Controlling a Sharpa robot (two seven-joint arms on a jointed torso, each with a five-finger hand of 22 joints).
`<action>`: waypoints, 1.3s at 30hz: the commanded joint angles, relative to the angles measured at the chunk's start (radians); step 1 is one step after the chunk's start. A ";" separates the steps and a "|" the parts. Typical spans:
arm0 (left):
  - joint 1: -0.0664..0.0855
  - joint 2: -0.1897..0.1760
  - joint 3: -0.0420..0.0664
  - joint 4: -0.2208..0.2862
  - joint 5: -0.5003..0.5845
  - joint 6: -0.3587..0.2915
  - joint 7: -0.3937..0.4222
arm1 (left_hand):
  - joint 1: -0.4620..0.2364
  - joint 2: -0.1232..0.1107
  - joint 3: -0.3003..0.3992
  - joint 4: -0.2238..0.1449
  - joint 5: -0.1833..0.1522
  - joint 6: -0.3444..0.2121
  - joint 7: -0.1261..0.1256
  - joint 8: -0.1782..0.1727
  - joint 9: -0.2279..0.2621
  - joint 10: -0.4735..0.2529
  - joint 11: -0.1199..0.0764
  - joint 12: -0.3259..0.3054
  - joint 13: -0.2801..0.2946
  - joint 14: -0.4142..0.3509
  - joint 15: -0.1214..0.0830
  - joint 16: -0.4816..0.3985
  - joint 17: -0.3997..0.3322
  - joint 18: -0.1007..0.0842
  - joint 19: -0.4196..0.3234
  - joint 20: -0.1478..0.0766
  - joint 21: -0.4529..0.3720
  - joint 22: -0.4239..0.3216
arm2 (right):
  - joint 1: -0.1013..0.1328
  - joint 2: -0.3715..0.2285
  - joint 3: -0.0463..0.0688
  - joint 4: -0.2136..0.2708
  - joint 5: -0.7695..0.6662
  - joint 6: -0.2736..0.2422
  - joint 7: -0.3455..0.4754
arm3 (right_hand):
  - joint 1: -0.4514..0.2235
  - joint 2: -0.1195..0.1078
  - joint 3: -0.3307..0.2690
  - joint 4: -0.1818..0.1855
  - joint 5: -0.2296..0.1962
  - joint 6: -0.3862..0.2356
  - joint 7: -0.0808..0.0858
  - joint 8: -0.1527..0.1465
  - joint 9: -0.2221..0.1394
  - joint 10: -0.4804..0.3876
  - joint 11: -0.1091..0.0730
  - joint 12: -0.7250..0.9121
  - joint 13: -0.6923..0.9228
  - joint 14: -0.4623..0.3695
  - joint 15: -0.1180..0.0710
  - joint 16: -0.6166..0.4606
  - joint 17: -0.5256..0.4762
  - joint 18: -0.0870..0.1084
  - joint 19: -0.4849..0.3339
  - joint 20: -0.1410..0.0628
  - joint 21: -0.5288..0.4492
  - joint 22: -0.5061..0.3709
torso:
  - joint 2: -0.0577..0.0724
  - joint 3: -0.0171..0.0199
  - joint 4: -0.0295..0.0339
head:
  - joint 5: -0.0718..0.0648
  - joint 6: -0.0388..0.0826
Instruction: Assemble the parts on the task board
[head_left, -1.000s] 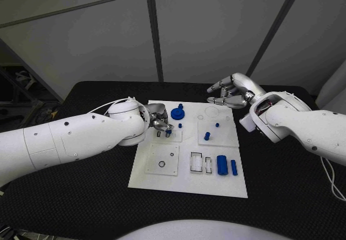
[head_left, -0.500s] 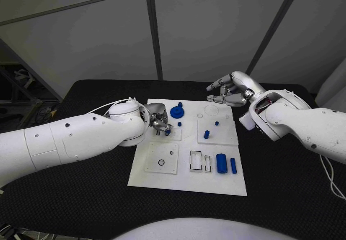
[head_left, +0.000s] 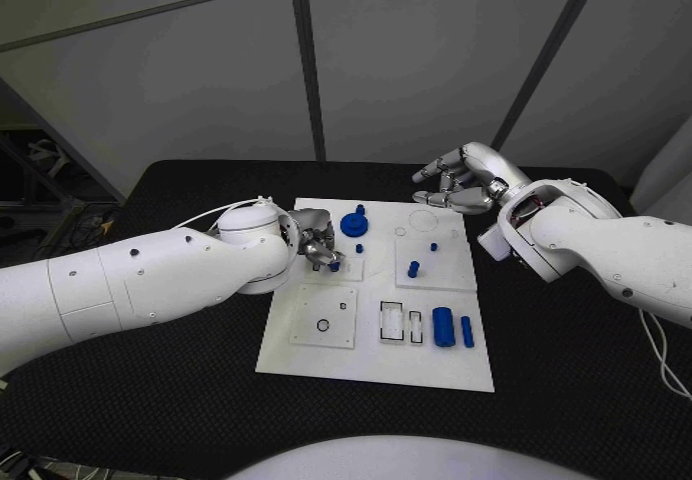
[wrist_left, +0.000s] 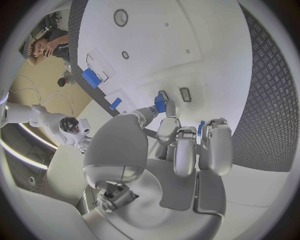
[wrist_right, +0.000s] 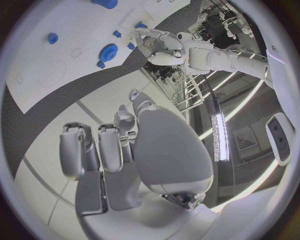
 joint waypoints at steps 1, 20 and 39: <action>0.001 -0.001 0.000 0.002 -0.012 0.025 0.000 | 0.008 0.004 0.107 -0.105 0.006 -0.005 -0.003 0.004 0.006 0.007 0.003 0.003 0.001 0.103 -0.001 0.002 0.263 -0.030 0.007 -0.002 0.001 0.072 | 0.002 0.001 0.001 0.000 -0.008 0.008 0.010 | -0.009 0.003 0.000 0.006 0.002 0.003 0.002 0.001 -0.002 -0.002 -0.002 -0.004 -0.001 0.053 -0.007 -0.006 0.064 0.019 -0.005 -0.003 -0.005 0.108 | 0.000 0.0002 0.0001 | 0.001 -0.001; 0.001 -0.001 0.000 -0.001 -0.011 0.040 -0.001 | 0.008 0.004 0.108 -0.105 0.006 -0.005 -0.003 0.004 0.006 0.007 0.003 0.003 0.000 0.103 -0.001 0.002 0.263 -0.029 0.006 -0.002 0.000 0.072 | 0.002 0.003 0.001 -0.002 -0.010 0.012 0.011 | -0.009 0.003 0.000 0.006 0.002 0.003 0.002 0.001 -0.002 -0.002 -0.002 -0.004 -0.001 0.053 -0.007 -0.006 0.064 0.019 -0.005 -0.003 -0.005 0.108 | 0.000 0.0000 -0.0005 | 0.004 -0.004; 0.001 0.010 0.000 -0.015 -0.007 0.055 -0.002 | -0.057 -0.020 0.061 -0.063 0.001 0.015 -0.012 0.000 0.015 0.015 -0.003 0.007 0.004 0.103 -0.005 0.002 0.263 -0.031 0.014 -0.005 0.004 0.082 | 0.002 0.002 0.001 -0.002 -0.010 0.013 0.012 | -0.009 0.004 0.001 0.007 0.002 0.003 0.002 0.000 -0.002 -0.003 -0.002 -0.006 -0.003 0.053 -0.007 -0.007 0.063 0.019 -0.005 -0.003 -0.005 0.108 | 0.000 0.0010 -0.0003 | 0.001 -0.006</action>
